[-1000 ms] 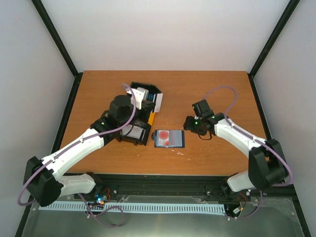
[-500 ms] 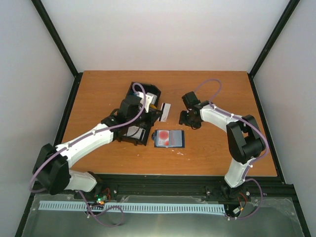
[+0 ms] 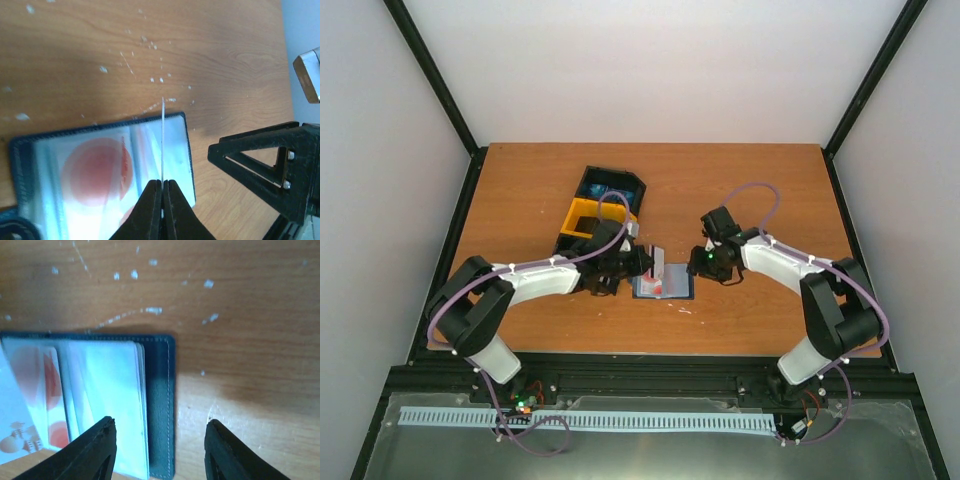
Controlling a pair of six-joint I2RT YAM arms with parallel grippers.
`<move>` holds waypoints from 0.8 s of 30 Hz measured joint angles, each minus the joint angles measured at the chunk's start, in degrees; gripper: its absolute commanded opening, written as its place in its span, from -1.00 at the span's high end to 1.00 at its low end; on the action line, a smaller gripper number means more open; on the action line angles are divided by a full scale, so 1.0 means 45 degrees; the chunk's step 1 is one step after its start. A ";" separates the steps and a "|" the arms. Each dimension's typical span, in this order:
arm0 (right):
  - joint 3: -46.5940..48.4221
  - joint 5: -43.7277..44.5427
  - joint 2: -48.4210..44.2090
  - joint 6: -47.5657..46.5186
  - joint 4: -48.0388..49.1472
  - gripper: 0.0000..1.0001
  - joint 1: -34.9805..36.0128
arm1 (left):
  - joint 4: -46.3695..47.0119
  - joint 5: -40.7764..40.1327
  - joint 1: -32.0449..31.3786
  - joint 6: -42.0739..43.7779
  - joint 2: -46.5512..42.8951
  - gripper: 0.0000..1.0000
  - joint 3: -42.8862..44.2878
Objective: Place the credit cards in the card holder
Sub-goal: Insert the credit card into the card holder.
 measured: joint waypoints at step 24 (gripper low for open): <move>-0.1307 -0.1025 0.0155 -0.1239 0.0690 0.36 0.0146 | 0.3079 -0.1719 -0.1987 -0.4109 0.0962 0.99 -0.1948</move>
